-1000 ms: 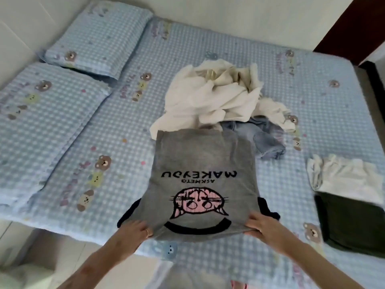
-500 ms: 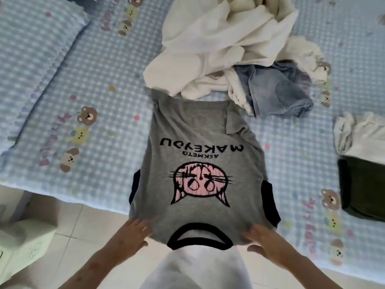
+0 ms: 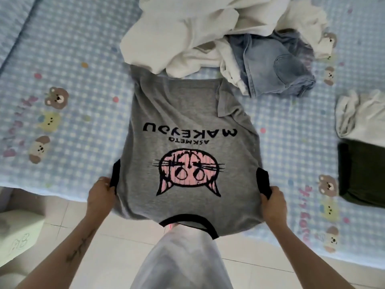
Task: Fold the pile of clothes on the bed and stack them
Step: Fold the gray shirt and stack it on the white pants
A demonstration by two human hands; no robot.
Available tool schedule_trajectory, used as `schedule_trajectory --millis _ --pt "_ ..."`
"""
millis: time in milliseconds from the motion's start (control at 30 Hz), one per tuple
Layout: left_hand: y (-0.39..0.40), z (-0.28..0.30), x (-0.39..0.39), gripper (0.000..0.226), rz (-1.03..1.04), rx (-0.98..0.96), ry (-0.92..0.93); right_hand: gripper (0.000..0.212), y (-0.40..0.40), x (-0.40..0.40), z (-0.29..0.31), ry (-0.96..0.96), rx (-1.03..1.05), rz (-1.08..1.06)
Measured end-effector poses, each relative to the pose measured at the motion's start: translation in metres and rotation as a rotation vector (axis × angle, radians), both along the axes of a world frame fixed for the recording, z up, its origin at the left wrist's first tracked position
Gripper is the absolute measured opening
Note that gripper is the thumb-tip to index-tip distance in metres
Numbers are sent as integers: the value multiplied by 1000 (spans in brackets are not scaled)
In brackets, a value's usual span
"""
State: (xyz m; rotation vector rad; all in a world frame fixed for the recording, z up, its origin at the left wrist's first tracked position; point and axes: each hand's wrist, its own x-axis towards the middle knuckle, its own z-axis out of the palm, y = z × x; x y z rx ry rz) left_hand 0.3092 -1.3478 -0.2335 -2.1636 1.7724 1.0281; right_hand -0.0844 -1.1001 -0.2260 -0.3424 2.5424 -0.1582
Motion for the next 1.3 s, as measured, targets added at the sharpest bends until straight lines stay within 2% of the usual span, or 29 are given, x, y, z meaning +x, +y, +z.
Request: schedule_trajectory --millis 133,200,267,333,367,467,533,600,767,867,933,1000,1133,1300 --pt "-11 3 19 12 -2 -48 -61 9 18 -25 -2 -14 50 -2" --pt "-14 4 22 12 18 -33 -48 13 19 -32 -1 -25 33 -28" --pt "-13 4 19 11 30 -26 2 19 17 -32 2 70 -54 -11" --pt "-12 4 13 7 30 -29 34 23 13 -26 6 208 -130 98" --pt "-11 3 10 8 37 -28 32 25 10 -20 8 217 -136 177" --pt "-9 2 5 13 59 -37 24 37 5 -10 9 91 2 309" --pt "-8 2 3 15 59 -38 12 40 6 -7 8 44 57 289" --pt "-7 0 5 17 51 -28 -2 34 12 -8 7 36 56 272" --pt "-3 -3 14 18 24 5 -38 28 24 -14 9 -53 -24 170" --pt "1 -2 17 20 0 21 -58 15 32 -17 4 -151 -57 162" --pt "3 -1 18 20 -7 15 -55 13 39 -25 3 -110 -77 97" --pt "4 0 19 17 -22 5 -45 14 48 -33 5 -39 -82 3" --pt "5 0 16 21 -68 44 -60 18 48 -30 7 -73 -87 -26" --pt "5 1 11 21 -50 -8 -45 35 -20 -35 -1 -40 -145 -51"
